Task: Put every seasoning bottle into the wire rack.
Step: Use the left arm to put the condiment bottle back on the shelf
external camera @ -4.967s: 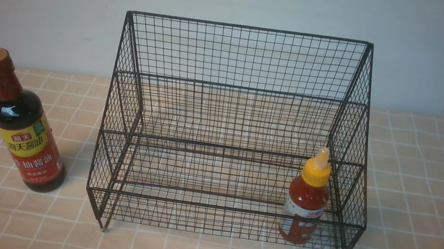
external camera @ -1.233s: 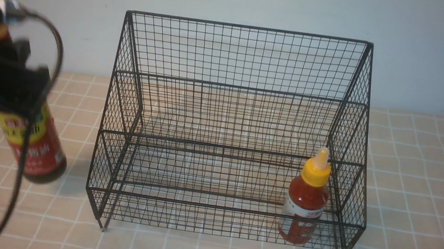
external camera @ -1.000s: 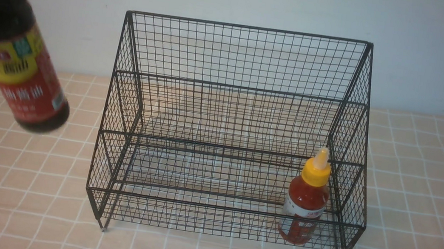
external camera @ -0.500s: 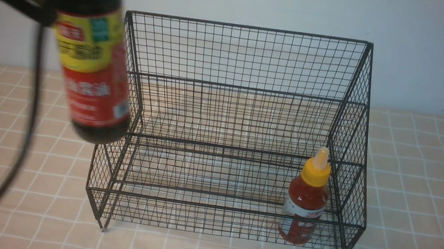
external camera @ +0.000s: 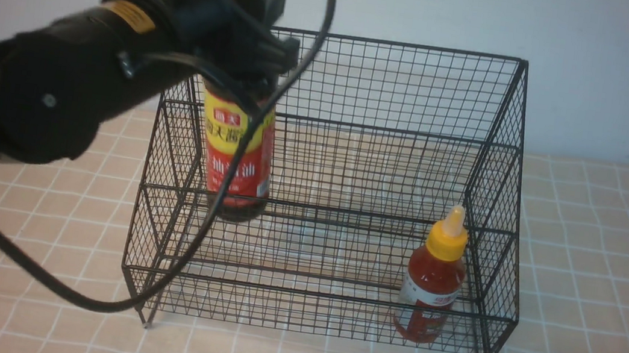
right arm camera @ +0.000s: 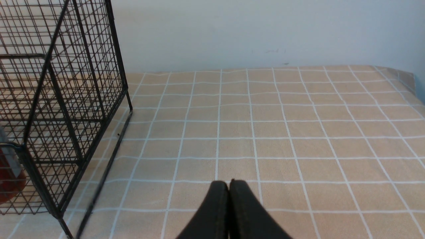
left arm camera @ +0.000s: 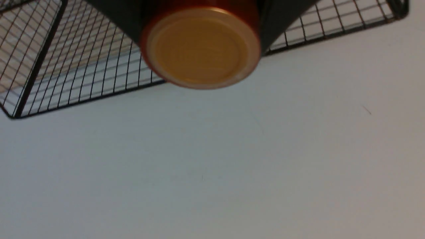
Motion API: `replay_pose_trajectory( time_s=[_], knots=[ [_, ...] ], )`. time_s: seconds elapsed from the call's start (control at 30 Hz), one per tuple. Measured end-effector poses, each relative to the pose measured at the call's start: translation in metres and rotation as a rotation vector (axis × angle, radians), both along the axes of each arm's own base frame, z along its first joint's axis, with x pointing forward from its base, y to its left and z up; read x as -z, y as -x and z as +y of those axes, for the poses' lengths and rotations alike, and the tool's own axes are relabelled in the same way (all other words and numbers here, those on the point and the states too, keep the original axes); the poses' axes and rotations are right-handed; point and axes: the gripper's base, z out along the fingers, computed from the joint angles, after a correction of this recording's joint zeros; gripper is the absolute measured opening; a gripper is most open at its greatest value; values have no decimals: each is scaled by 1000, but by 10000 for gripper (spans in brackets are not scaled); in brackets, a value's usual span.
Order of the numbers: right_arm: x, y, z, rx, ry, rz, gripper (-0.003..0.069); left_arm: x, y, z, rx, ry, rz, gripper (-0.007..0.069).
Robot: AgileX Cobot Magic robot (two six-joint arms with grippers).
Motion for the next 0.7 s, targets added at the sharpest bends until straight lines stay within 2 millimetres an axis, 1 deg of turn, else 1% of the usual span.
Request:
replay_pose_trajectory(
  time_s=[0.03, 0.07, 0.13, 0.17, 0.23, 0.5, 0.57, 0.6, 0.63, 0.67, 0.7],
  knots=[
    [0, 0, 0, 0, 0, 0, -13, 6, -2, -2, 9, -14, 31, 259],
    [0, 0, 0, 0, 0, 0, -13, 7, -2, -2, 12, -17, 37, 259],
    [0, 0, 0, 0, 0, 0, -13, 23, -4, -7, 44, -54, 128, 259],
    [0, 0, 0, 0, 0, 0, -13, 24, -4, -7, 49, -59, 139, 259],
    [0, 0, 0, 0, 0, 0, -13, 34, -6, -10, 67, -84, 192, 259],
    [0, 0, 0, 0, 0, 0, -13, 34, -8, -12, 71, -88, 193, 262],
    [0, 0, 0, 0, 0, 0, -13, 34, -8, -12, 72, -88, 194, 290],
    [0, 0, 0, 0, 0, 0, -13, 33, -7, -12, 72, -86, 191, 329],
    [0, 0, 0, 0, 0, 0, -13, 32, -7, -12, 73, -86, 190, 337],
    [0, 0, 0, 0, 0, 0, -13, 28, -3, -10, 81, -84, 192, 412],
    [0, 0, 0, 0, 0, 0, -13, 27, -2, -10, 84, -85, 196, 419]
  ],
)
